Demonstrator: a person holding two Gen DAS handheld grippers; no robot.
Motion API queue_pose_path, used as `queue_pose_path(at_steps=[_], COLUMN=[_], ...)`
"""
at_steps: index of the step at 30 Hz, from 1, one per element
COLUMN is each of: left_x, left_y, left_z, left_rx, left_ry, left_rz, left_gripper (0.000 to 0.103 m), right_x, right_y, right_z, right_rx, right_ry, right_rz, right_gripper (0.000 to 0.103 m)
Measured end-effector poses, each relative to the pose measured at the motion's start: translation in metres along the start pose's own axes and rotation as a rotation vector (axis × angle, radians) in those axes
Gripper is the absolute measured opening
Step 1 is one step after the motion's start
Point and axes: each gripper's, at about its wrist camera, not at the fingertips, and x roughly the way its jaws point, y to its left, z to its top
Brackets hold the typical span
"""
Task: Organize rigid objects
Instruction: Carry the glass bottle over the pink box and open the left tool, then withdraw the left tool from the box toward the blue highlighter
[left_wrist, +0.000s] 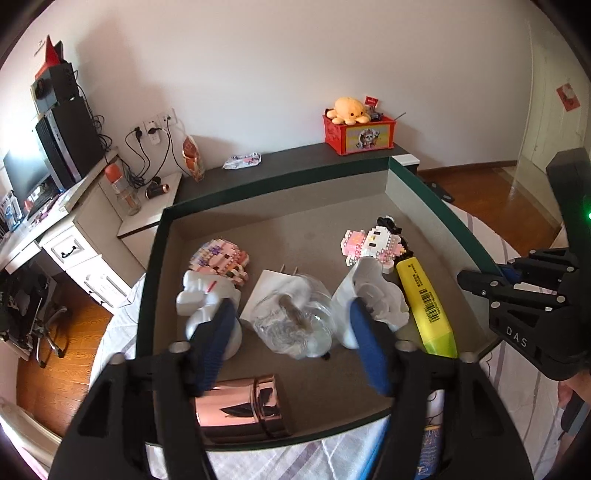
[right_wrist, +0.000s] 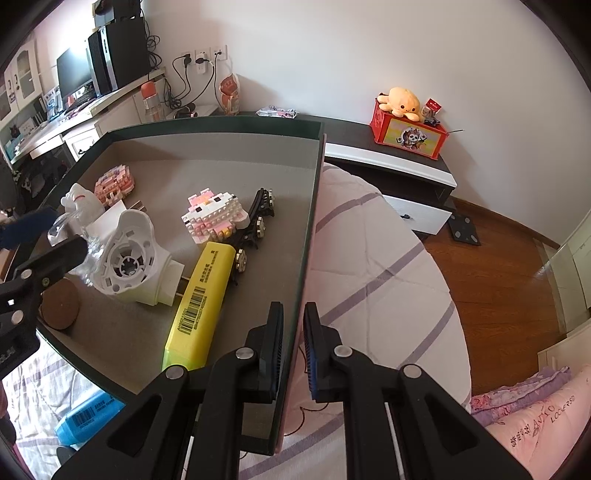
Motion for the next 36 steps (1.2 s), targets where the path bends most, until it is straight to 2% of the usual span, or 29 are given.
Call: queue_pose_path(at_steps=[5,17,22,27,31,34,36], left_x=[-0.014,-0.052,-0.072,-0.085,-0.085,-0.077,-0.066], left_y=[0.01,0.024,0.013,-0.004,-0.02,-0.03,-0.031], left_z=[-0.003,-0.036,-0.068,-0.097,-0.115,-0.121,-0.121], left_rx=[-0.017,-0.037,-0.039,-0.029,-0.023,-0.001,0.021], left_ry=[-0.023,-0.042,-0.034,-0.006,0.025,0.044,0.062], left_rz=[0.018,0.044,0.004,-0.026,-0.057,-0.069,-0.034], left_gripper=[0.081,0.09,0.094,0.096,0.097,0.097,0.097], right_x=[-0.001,-0.011,-0.017,-0.037,-0.065,-0.076,-0.076], right_y=[-0.001,0.001,-0.001,-0.005,-0.013,-0.018,-0.02], right_z=[-0.002,-0.006,-0.011,-0.024,-0.044,-0.061,-0.07], right_rx=[0.0,0.017,0.032,0.066,0.099,0.103,0.101], right_ry=[0.006,0.005,0.0,-0.051,-0.124,-0.129,-0.12], right_rz=[0.001,0.001,0.016,0.068,0.085,0.103,0.11], right_gripper=[0.011,0.011,0.011,0.012,0.02,0.021,0.021])
